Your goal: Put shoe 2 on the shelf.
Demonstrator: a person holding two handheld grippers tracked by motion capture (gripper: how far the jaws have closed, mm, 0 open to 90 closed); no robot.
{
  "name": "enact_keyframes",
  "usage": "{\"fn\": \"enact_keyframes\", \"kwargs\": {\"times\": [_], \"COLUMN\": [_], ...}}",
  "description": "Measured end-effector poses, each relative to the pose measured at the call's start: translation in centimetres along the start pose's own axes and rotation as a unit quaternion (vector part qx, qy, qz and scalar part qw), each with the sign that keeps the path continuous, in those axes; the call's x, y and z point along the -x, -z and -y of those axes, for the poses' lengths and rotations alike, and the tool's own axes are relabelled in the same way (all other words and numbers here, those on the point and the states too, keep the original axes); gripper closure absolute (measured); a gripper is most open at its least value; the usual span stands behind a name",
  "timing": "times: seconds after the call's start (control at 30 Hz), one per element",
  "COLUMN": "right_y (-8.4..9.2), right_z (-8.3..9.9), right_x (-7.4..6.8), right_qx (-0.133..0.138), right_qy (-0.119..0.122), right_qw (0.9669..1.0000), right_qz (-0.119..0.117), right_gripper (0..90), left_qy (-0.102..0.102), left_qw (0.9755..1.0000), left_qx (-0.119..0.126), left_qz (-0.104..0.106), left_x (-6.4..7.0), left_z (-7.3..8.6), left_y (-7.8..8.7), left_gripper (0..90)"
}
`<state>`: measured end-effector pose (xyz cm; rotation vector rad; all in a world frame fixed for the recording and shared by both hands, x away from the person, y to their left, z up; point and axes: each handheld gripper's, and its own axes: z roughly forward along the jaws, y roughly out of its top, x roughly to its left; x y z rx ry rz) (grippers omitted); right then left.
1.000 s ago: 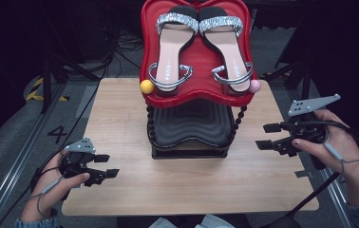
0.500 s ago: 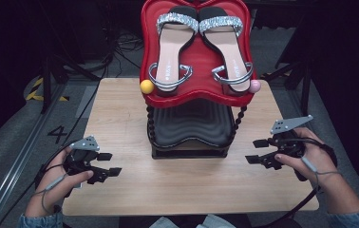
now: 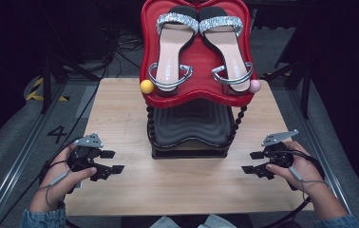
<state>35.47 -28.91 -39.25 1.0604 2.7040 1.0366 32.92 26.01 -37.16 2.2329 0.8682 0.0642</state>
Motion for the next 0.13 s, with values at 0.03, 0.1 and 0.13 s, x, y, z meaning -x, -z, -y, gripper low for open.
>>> {"fn": "enact_keyframes", "kwargs": {"times": [0.03, 0.1, 0.13], "right_y": [-0.1, -0.2, -0.28], "right_z": [0.12, 0.29, 0.43], "right_x": [0.01, 0.06, 0.11], "right_qx": [0.0, 0.003, 0.006], "right_qy": [0.0, -0.001, -0.001], "right_qw": [1.0, 1.0, 1.0], "right_qz": [0.0, -0.001, 0.0], "right_gripper": [29.3, 28.8, 28.5], "left_qy": [0.0, -0.002, 0.002], "left_qw": [1.0, 1.0, 1.0], "left_qx": [-0.002, -0.002, 0.0], "left_qz": [0.0, -0.001, -0.001], "left_x": [-0.02, -0.1, -0.12], "left_z": [0.0, 0.09, 0.17], "left_y": [0.03, 0.05, 0.07], "left_gripper": [31.5, 30.6, 30.0]}}
